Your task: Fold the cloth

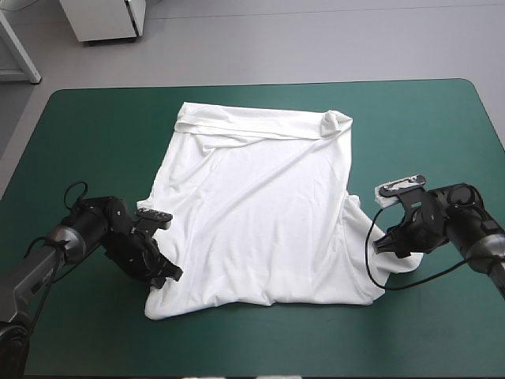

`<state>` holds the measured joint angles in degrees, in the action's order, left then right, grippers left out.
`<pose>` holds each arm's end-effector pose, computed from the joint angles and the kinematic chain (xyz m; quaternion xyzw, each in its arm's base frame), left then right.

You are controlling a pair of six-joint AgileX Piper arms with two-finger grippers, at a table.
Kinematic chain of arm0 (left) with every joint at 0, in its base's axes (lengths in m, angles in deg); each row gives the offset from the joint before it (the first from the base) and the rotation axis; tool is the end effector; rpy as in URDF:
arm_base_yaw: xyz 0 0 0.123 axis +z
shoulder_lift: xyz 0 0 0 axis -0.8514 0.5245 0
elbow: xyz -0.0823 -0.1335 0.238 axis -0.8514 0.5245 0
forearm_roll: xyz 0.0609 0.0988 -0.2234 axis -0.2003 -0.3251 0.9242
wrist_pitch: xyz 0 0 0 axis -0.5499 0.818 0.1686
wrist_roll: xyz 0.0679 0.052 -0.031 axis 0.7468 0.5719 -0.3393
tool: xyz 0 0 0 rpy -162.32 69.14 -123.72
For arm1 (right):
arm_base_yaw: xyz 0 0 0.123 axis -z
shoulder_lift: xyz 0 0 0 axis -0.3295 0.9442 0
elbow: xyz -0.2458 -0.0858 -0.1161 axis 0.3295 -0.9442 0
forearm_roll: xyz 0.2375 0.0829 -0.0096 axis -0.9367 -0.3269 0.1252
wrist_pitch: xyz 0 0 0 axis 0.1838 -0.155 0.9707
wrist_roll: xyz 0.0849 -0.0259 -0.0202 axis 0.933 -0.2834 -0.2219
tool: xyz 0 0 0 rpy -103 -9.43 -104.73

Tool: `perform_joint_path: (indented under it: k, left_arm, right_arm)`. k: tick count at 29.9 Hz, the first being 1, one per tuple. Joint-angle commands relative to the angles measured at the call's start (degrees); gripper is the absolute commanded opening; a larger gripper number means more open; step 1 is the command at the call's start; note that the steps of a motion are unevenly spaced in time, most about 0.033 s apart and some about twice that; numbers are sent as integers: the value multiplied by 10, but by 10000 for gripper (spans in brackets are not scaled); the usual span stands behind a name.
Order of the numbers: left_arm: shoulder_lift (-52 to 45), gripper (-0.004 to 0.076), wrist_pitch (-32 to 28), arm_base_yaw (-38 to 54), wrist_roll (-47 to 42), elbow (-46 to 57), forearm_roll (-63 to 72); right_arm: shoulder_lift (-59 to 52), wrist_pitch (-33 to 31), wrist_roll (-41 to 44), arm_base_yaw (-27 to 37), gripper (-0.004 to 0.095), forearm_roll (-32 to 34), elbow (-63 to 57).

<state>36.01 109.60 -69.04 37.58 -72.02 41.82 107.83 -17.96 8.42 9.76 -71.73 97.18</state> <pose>0.2291 -0.0648 0.2068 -0.2006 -0.9726 0.1176 0.0037 0.2411 0.0320 0.2644 -0.1635 0.9726 -0.0454 0.1591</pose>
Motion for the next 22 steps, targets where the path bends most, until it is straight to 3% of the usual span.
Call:
perform_joint_path:
  k: [1,11,14,18,22]
  left_arm:
    - [-5,-9,11,-7,4,0,36]
    - [-5,-9,22,-7,9,0,37]
    - [-5,-9,20,-7,9,0,37]
    - [-5,-9,7,-7,9,0,42]
    - [-6,-9,9,-7,13,-6,46]
  right_arm:
    - [18,19,5,1,507,10,12]
    - [94,18,4,1,485,-30,12]
    - [106,17,-1,1,355,-51,11]
    - [118,10,-30,1,-4,-85,9]
    - [117,-5,-57,1,-19,-142,9]
